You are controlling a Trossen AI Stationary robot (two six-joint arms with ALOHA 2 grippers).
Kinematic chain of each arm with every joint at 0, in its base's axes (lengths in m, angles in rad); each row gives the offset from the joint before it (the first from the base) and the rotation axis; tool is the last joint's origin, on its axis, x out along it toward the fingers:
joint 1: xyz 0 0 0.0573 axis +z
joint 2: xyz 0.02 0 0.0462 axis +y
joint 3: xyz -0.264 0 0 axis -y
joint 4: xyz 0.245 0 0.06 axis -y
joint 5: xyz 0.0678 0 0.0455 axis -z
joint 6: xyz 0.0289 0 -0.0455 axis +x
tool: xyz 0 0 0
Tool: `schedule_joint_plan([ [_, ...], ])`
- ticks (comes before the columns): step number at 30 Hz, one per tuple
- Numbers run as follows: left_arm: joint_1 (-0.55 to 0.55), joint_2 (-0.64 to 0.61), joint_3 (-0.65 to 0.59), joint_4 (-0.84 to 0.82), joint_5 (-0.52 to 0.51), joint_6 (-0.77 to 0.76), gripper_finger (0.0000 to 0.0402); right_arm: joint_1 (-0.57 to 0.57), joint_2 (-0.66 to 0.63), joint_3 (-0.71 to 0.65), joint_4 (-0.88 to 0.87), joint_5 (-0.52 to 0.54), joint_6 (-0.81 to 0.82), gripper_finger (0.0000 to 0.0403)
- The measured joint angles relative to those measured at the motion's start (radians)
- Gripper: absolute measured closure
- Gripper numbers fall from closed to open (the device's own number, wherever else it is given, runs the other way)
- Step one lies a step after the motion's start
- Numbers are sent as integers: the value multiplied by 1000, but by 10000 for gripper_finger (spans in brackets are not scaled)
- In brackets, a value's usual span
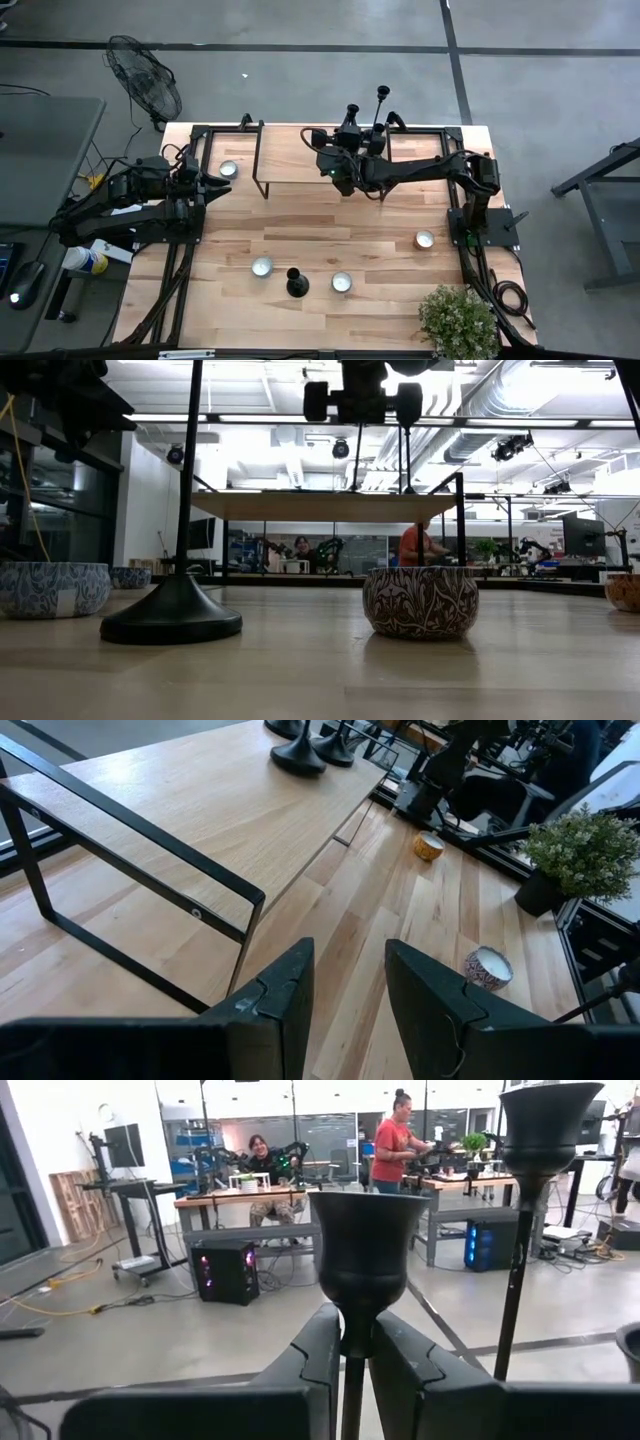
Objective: Pick & Place candle stick holders
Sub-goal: Put the black candle holder on the shelf
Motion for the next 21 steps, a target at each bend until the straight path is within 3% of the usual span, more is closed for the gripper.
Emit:
schedule_joint_plan([
  [21, 0, 0, 0, 0, 0, 0, 279, 3, 0, 0, 3, 0, -28, 376],
])
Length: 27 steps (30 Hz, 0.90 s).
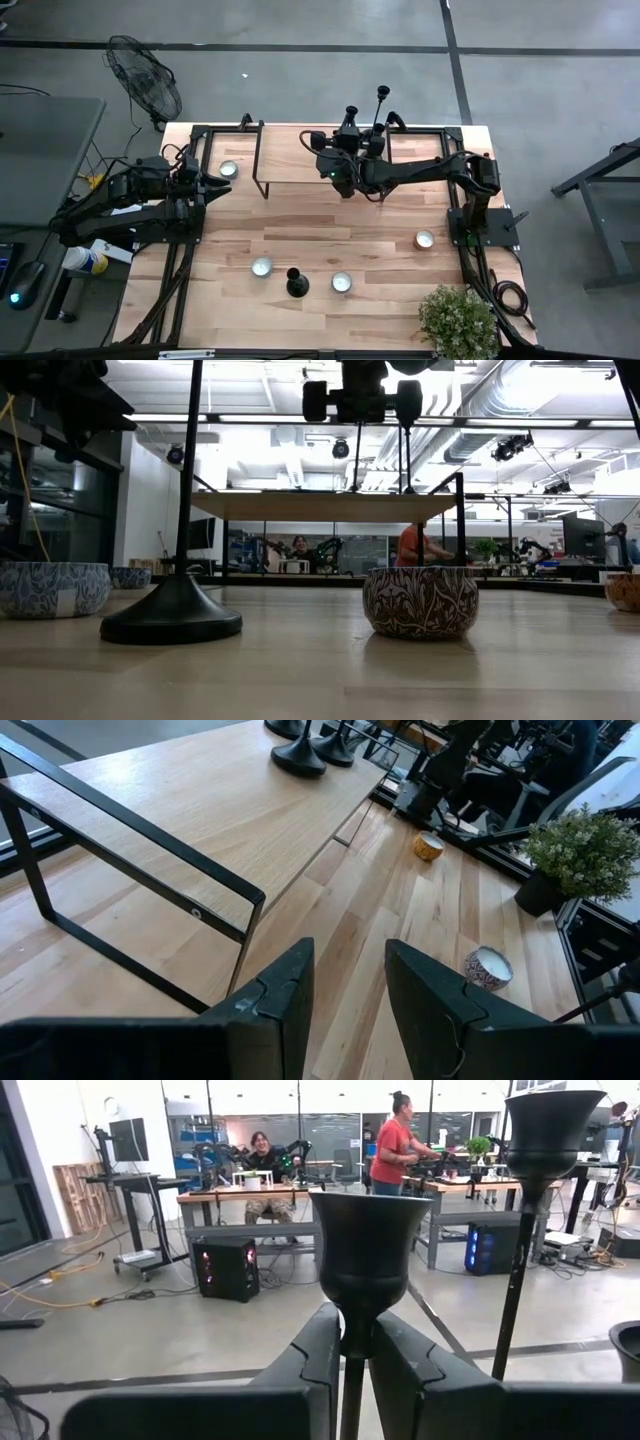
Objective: Pick & Place candle stick holders
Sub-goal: Put the black candle holder on the shelf
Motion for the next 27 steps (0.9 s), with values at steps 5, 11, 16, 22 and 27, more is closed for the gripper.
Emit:
schedule_joint_plan([
  [5, 0, 0, 0, 0, 0, 0, 279, 5, 0, 0, 0, 0, 0, 376],
  [11, 0, 0, 0, 0, 0, 0, 279, 6, 0, 0, 0, 0, -3, 376],
  [16, 0, 0, 0, 0, 0, 0, 279, 11, 0, 0, 4, -1, -24, 376],
  [22, 0, 0, 0, 0, 0, 0, 279, 13, 1, 13, -2, -1, -69, 376],
  [27, 0, 0, 0, 0, 0, 0, 279, 13, 2, 45, -19, -1, -106, 376],
])
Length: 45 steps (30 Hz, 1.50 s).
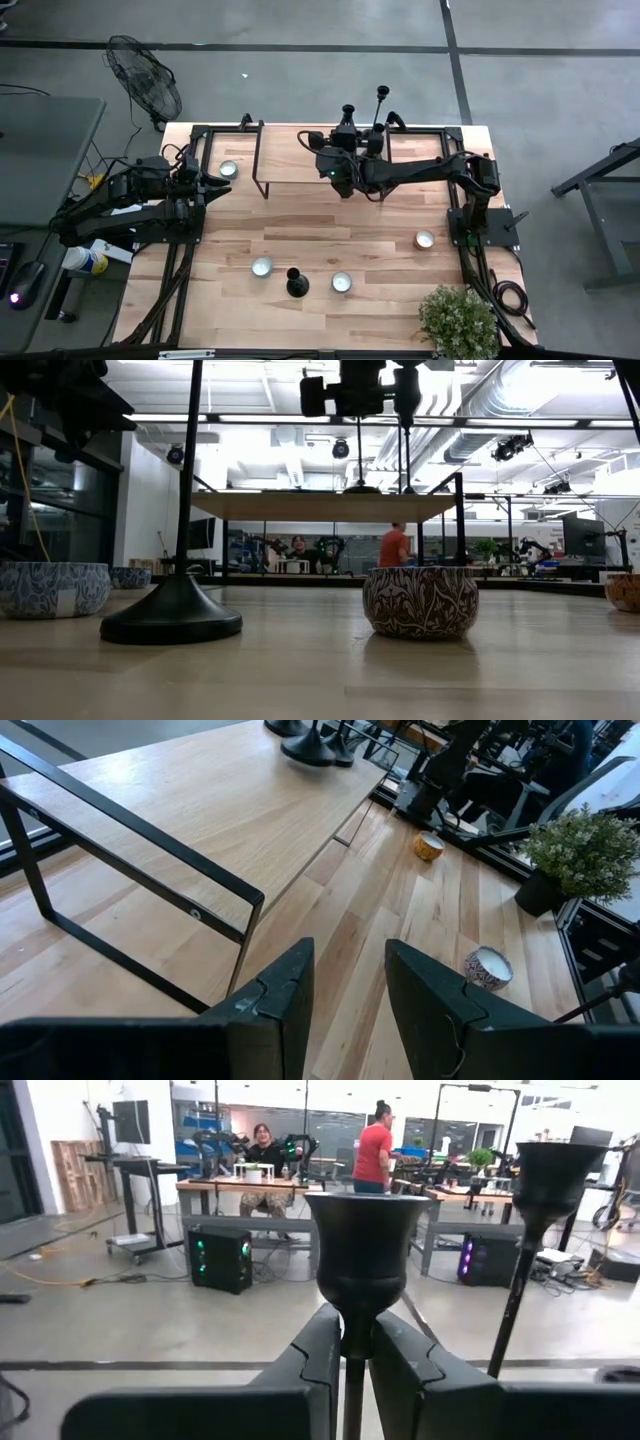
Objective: Pick & Place candle stick holders
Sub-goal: Put the black candle holder on the shelf
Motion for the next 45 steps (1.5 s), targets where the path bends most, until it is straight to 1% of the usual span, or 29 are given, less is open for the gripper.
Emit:
schedule_joint_plan([
  [5, 0, 0, 0, 0, 0, 0, 279, -13, 0, -3, -16, -35, 58, 376],
  [12, 0, 0, 0, 0, 0, 0, 279, -29, 1, -3, -19, -35, 64, 376],
  [15, 0, 0, 0, 0, 0, 0, 279, -27, 13, -3, -16, -35, 95, 376],
  [23, 0, 0, 0, 0, 0, 0, 279, -31, 26, -2, -13, -11, 123, 376],
  [29, 0, 0, 0, 0, 0, 0, 279, -34, 26, -2, -14, 0, 125, 370],
  [35, 0, 0, 0, 0, 0, 0, 279, -34, 26, -2, -16, -7, 87, 375],
  [37, 0, 0, 0, 0, 0, 0, 279, -34, 26, -2, -20, -17, 84, 367],
  [40, 0, 0, 0, 0, 0, 0, 279, -33, 26, -2, -25, -24, 79, 344],
  [45, 0, 0, 0, 0, 0, 0, 279, -33, 30, -2, -26, -31, 3, 313],
])
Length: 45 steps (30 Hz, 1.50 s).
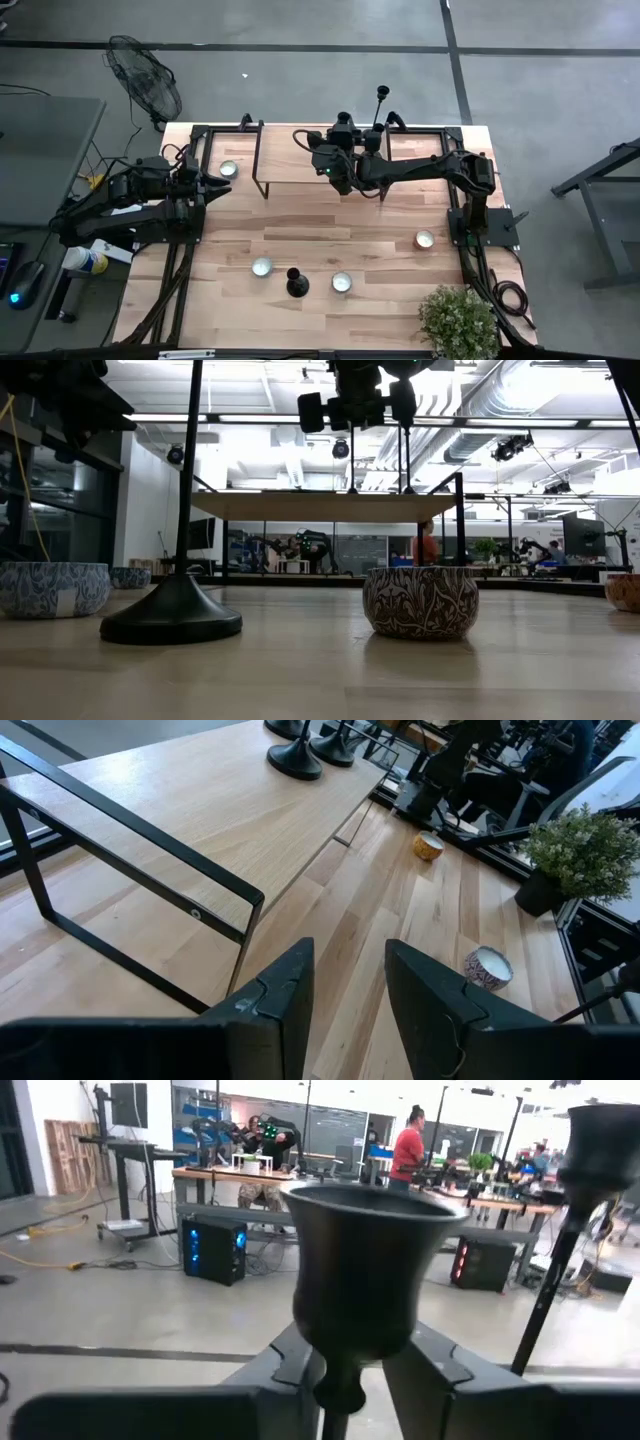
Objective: Pick & Place candle stick holders
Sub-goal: Put the black candle holder on the shelf, then put the black candle holder on the shelf and align it with the left black candle holder
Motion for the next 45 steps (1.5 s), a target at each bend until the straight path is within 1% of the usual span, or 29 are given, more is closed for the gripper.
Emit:
schedule_joint_plan([
  [13, 0, 0, 0, 0, 0, 0, 279, 34, -1, 0, 5, -2, -65, 238],
  [16, 0, 0, 0, 0, 0, 0, 279, 49, -2, 0, 38, -16, -110, 222],
  [20, 0, 0, 0, 0, 0, 0, 279, 76, -2, 0, 110, -28, -237, 208],
  [25, 0, 0, 0, 0, 0, 0, 279, 110, -2, 0, 178, -27, -393, 206],
  [29, 0, 0, 0, 0, 0, 0, 279, 138, -3, 0, 212, 29, -471, 205],
  [36, 0, 0, 0, 0, 0, 0, 279, 160, -4, 0, 318, 33, -667, 205],
  [42, 0, 0, 0, 0, 0, 0, 279, 202, -8, 0, 386, 33, -881, 207],
  [45, 0, 0, 0, 0, 0, 0, 279, 218, -8, 0, 470, 14, -1029, 207],
])
